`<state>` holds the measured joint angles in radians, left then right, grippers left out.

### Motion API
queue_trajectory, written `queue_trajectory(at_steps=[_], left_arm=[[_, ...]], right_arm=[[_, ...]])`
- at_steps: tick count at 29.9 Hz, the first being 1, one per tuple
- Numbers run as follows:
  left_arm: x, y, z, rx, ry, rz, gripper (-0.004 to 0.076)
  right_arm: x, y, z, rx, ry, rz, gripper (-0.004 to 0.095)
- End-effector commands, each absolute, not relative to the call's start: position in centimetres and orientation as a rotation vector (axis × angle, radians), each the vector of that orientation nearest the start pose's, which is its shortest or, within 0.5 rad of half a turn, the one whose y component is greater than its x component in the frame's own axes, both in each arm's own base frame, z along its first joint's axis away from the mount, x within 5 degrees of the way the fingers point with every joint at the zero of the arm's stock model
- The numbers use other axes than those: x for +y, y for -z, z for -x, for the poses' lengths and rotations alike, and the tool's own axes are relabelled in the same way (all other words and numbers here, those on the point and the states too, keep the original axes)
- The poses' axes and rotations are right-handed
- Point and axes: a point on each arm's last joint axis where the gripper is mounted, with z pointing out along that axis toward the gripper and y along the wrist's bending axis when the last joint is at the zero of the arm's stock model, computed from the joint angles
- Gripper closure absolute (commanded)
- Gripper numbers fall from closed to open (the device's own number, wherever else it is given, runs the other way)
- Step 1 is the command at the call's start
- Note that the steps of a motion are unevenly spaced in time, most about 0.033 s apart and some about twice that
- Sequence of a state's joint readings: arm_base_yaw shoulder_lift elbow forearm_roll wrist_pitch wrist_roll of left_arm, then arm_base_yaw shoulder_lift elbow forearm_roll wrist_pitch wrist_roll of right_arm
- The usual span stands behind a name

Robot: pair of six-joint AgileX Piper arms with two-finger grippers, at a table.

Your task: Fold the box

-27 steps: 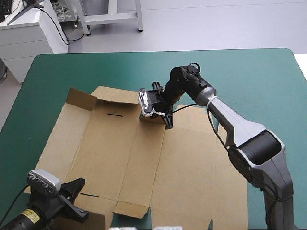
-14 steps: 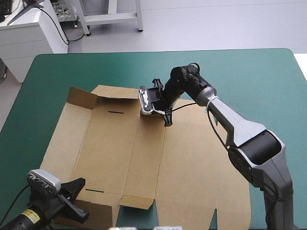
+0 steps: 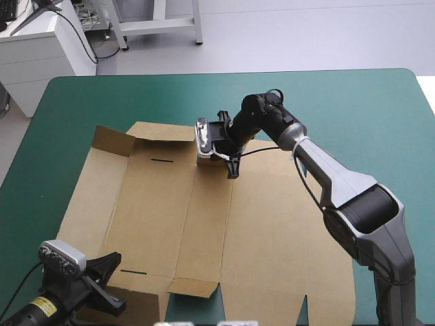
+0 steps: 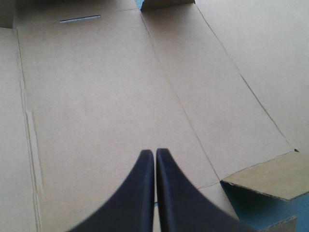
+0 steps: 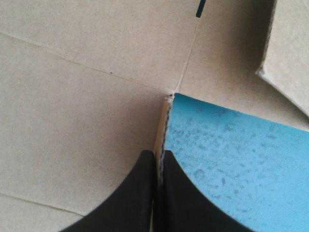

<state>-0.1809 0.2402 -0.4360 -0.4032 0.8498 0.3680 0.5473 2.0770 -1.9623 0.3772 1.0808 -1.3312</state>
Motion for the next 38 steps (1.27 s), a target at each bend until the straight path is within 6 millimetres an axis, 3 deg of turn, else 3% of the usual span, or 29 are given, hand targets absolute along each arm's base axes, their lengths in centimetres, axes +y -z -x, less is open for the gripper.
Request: queue_trajectory(at_steps=[1,5,7,10,12,14,20,25,30,34,38], left_arm=[[-3.5,-28.7,-4.2,1.975,0.394,-0.414,0.0732],[-3.5,-28.7,-4.2,1.974,0.392,-0.417,0.0732],[-3.5,-28.7,-4.2,1.974,0.392,-0.417,0.0732],[-3.5,-28.7,-4.2,1.974,0.392,-0.417,0.0732],[-3.5,-28.7,-4.2,1.974,0.392,-0.417,0.0732],[-3.5,-28.7,-4.2,1.974,0.392,-0.417,0.0732],[-3.5,-28.7,-4.3,1.973,0.392,-0.416,0.0732],[-3.5,-28.7,-4.3,1.973,0.392,-0.416,0.0732],[-3.5,-28.7,-4.3,1.973,0.389,-0.417,0.0732],[-3.5,-28.7,-4.3,1.973,0.389,-0.417,0.0732],[-3.5,-28.7,-4.3,1.973,0.389,-0.417,0.0732]], right_arm=[[26.2,-33.0,-37.2,1.595,-0.198,1.858,0.0734],[26.2,-33.0,-37.2,1.609,-0.2,1.846,0.0426],[26.0,-33.2,-37.2,1.608,-0.183,1.85,0.0361],[24.7,-34.1,-37.4,1.654,-0.094,1.829,0.0411],[23.3,-35.1,-37.6,1.79,-0.061,1.694,0.0474],[21.0,-36.7,-37.8,1.931,-0.014,1.514,0.0546],[13.0,-42.2,-36.5,2.08,0.08,1.173,0.0749],[6.0,-45.6,-33.4,2.259,0.057,0.819,0.0896],[1.1,-47.3,-28.6,2.301,0.095,0.543,0.0914],[-1.1,-46.6,-24.0,2.352,0.104,0.371,0.0914],[-1.5,-43.6,-19.9,2.433,0.085,0.288,0.0925]])
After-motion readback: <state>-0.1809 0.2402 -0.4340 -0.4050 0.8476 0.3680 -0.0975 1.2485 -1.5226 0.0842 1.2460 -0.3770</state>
